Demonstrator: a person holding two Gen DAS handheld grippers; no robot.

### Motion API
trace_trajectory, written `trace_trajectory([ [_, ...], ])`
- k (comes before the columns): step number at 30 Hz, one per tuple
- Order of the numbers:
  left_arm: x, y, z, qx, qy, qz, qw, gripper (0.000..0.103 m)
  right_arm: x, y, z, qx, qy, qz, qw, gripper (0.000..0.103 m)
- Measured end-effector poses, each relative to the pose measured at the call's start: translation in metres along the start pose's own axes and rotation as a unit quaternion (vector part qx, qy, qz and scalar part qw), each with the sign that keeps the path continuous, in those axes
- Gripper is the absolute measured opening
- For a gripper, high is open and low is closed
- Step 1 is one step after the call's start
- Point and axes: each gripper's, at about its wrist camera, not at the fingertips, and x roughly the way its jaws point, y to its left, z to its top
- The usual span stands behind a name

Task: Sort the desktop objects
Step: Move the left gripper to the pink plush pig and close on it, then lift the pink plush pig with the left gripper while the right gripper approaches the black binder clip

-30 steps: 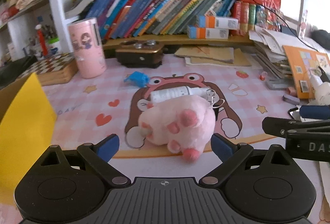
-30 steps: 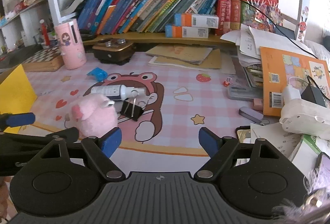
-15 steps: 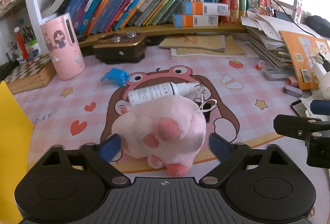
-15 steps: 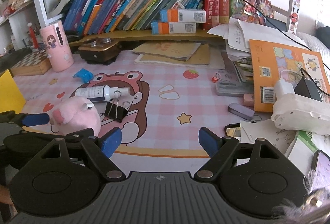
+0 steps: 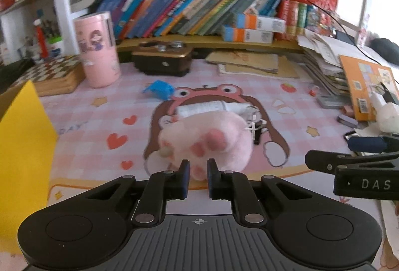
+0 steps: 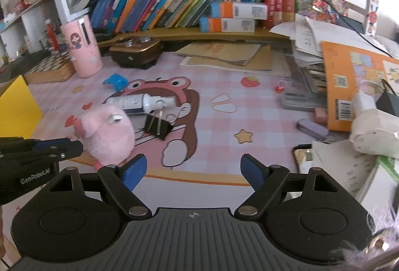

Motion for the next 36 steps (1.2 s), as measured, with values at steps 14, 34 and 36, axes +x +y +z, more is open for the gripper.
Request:
trace_trajectory([
  [14,0.029,-0.022,0.008,0.04,-0.003,0.011,0.9991,0.095,-0.006,-0.008,-0.001,-0.003,-0.009,-0.01,1.0,0.081],
  [34,0.019,0.0,0.004,0.005,-0.005,0.0,1.0,0.061,0.002,-0.011,0.001,-0.008,0.001,-0.002,1.0,0.082],
  [36,0.005,0.011,0.0,-0.018,-0.006,0.001,0.9998,0.061,0.011,-0.003,0.004,-0.021,0.004,0.011,1.0,0.082],
])
